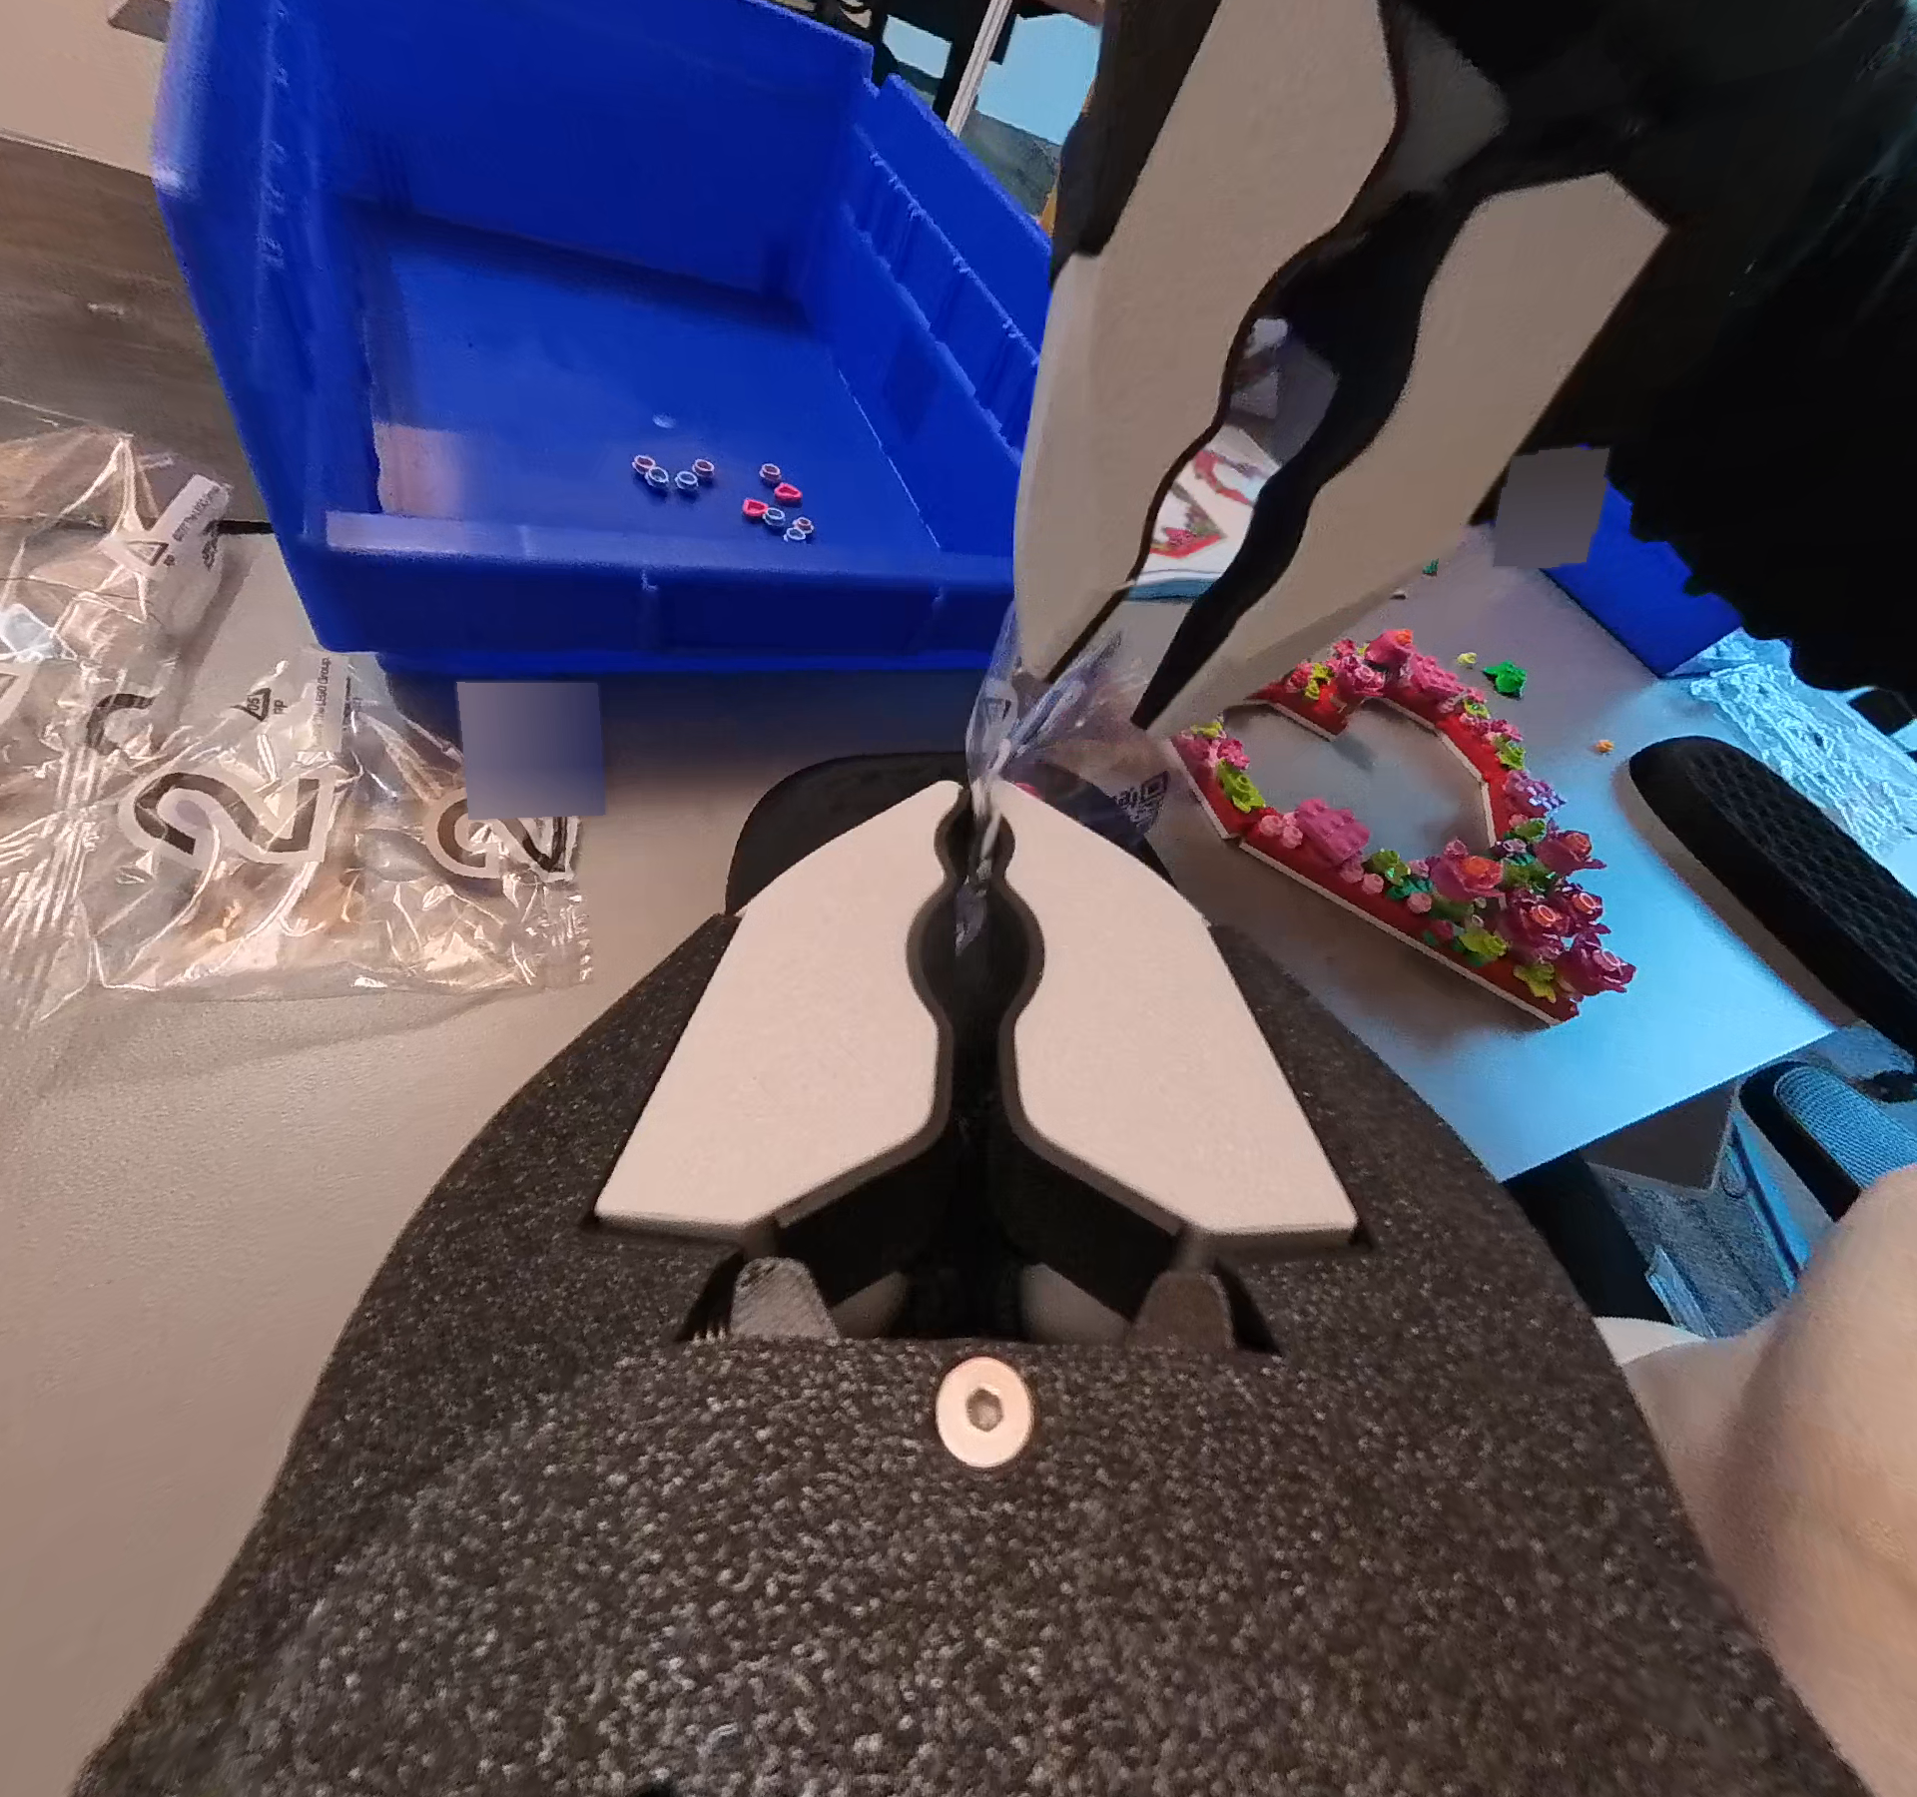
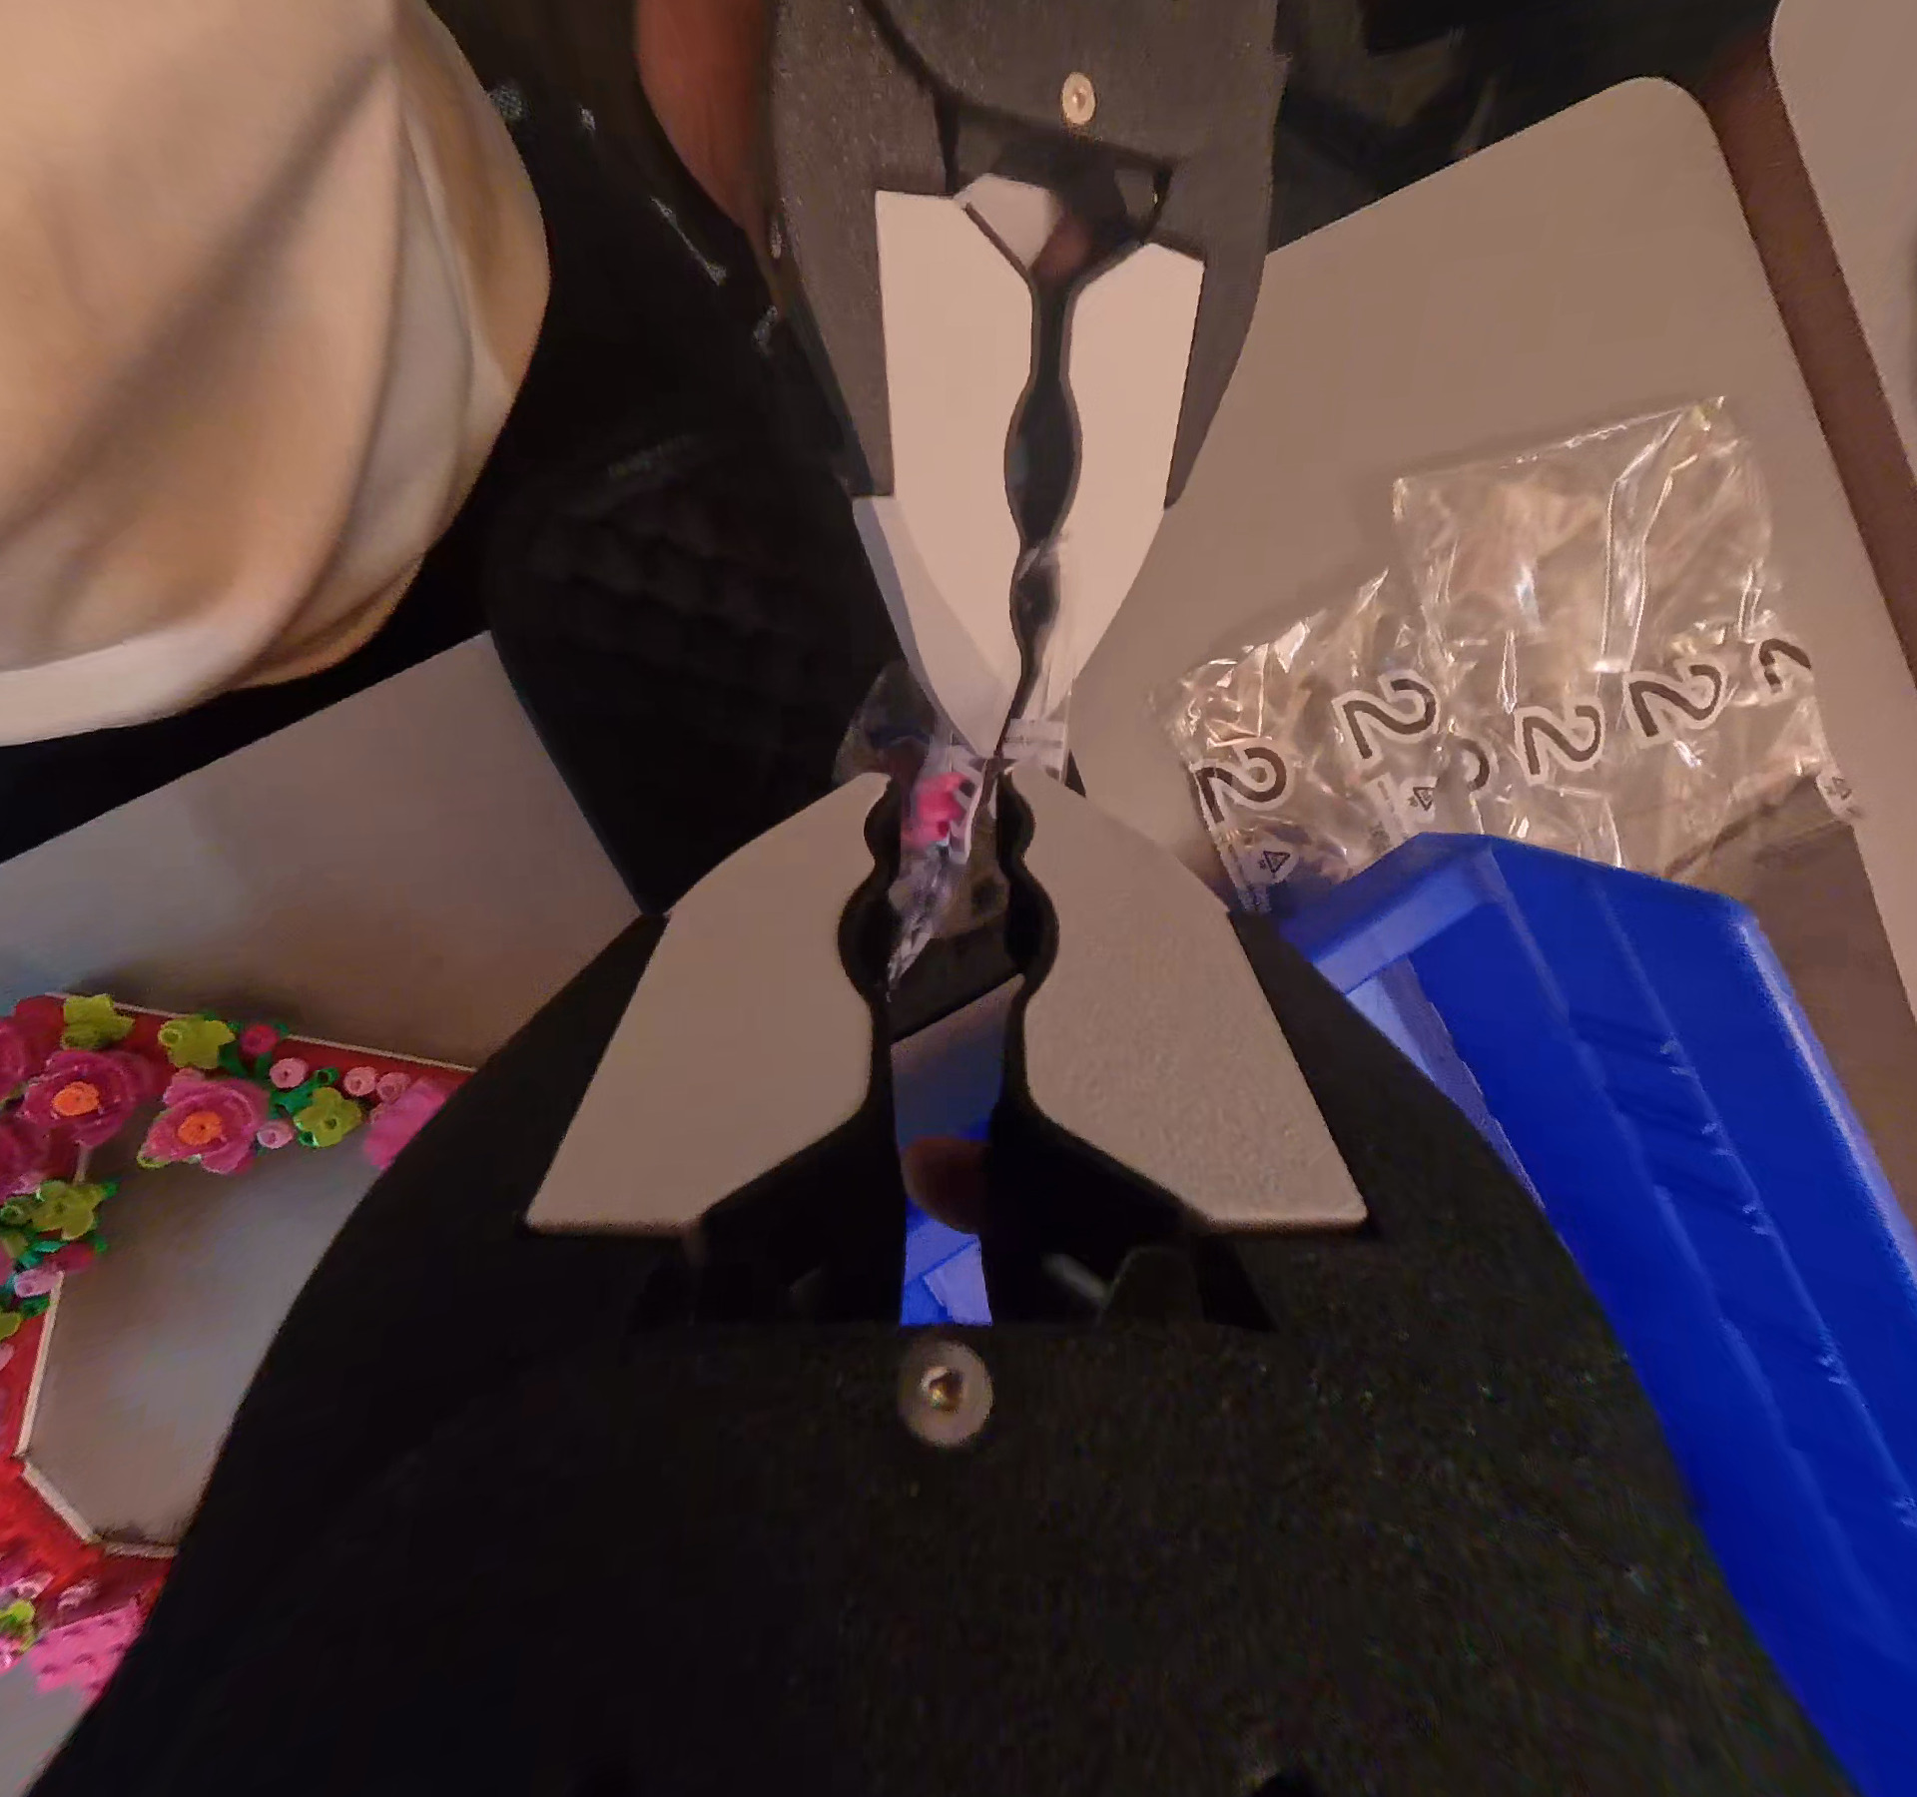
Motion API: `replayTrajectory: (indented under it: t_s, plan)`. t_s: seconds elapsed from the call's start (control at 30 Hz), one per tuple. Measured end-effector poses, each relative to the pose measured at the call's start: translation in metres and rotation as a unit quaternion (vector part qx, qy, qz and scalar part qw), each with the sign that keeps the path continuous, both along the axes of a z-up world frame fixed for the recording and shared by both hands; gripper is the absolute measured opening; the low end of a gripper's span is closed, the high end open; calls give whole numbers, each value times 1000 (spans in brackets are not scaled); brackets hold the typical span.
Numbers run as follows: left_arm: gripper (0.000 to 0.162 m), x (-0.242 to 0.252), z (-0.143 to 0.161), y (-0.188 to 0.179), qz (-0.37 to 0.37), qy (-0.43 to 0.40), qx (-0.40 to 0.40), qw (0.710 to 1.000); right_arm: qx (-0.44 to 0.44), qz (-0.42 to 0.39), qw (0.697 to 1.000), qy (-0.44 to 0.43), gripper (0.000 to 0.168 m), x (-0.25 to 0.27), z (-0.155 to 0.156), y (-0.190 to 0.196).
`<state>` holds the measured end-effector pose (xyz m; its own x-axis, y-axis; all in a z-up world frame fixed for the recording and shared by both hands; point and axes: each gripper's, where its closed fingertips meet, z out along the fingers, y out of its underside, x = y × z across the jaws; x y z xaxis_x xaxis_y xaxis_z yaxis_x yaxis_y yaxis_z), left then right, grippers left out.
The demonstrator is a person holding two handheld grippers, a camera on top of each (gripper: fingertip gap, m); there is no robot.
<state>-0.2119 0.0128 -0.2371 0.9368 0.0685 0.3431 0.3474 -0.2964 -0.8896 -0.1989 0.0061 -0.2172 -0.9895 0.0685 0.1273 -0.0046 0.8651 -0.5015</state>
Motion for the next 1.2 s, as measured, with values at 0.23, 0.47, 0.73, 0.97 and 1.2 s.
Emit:
replayTrajectory:
  t_s: [0.23,0.47,0.73,0.97,1.2]
  plan:
    - [0,2,-3,-1,-3,-11,1,1000,6,-32,999,40,17,-23,14,31]
    - [0,3,-2,0,-5,-12,4,1000,120,-170,978,-16,25,-90,-46,158]
    - [0,0,-2,1,-8,-13,5,1000,176,-177,966,-63,11,-103,-90,179]
    - [0,0,-3,3,-9,-17,6,1000,156,-173,971,-57,7,-101,-83,172]
    - [0,-1,-2,4,-13,-25,8,1000,-69,-44,996,-21,7,-38,18,43]
